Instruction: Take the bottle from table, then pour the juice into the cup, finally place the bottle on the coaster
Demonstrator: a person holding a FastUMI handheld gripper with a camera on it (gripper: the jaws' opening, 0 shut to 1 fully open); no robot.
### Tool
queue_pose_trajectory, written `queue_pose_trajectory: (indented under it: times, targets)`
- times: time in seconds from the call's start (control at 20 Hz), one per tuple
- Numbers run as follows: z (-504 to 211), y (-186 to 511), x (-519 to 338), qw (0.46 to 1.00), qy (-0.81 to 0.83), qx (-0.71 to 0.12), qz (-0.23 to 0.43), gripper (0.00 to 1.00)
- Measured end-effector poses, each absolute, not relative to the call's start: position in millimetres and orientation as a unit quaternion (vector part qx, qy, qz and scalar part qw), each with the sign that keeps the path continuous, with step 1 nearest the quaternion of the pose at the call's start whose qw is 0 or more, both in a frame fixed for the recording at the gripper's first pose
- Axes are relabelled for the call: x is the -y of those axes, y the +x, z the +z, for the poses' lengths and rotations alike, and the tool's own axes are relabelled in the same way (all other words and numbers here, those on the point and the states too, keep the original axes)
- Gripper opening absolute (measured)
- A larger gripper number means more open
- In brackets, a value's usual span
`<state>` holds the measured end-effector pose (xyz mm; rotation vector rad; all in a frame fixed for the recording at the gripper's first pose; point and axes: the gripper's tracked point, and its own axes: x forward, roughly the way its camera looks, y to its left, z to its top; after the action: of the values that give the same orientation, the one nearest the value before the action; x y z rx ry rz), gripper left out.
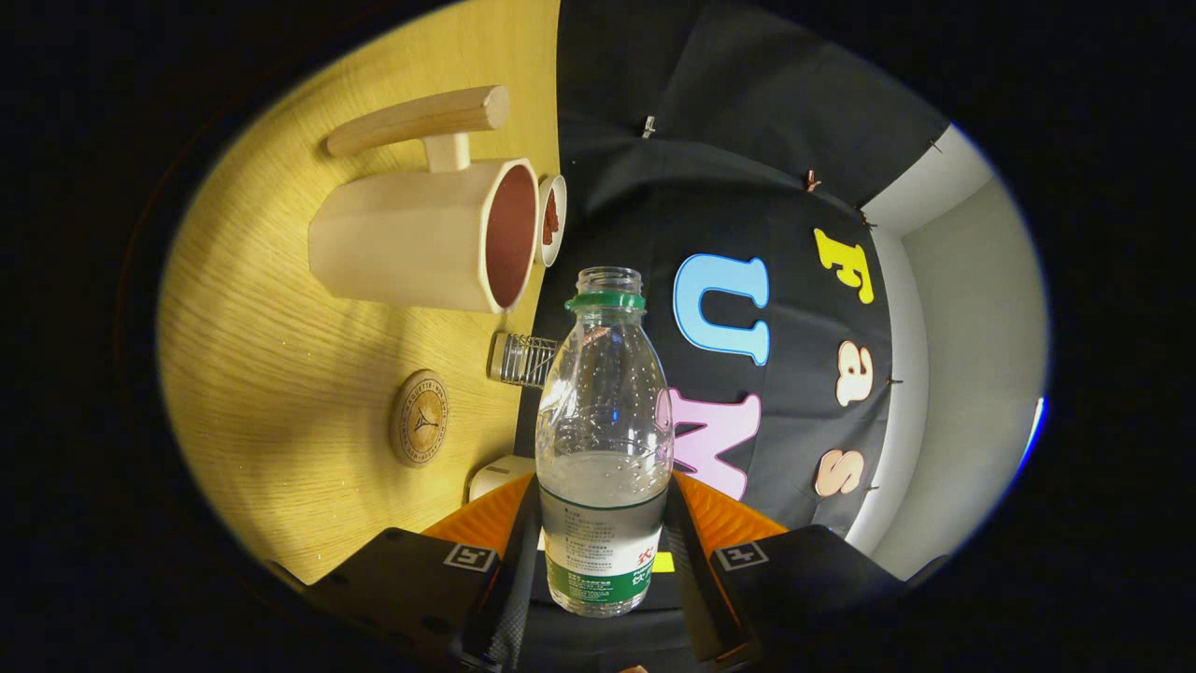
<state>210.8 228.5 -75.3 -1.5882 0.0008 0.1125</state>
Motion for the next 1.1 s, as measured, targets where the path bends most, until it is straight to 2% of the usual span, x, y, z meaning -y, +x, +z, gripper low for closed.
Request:
queue_pose_trajectory:
  times: [1.1]
  targets:
    - [-72.4,214.6,-234.5,0.655,-0.754,0.016,0.056,0.69]
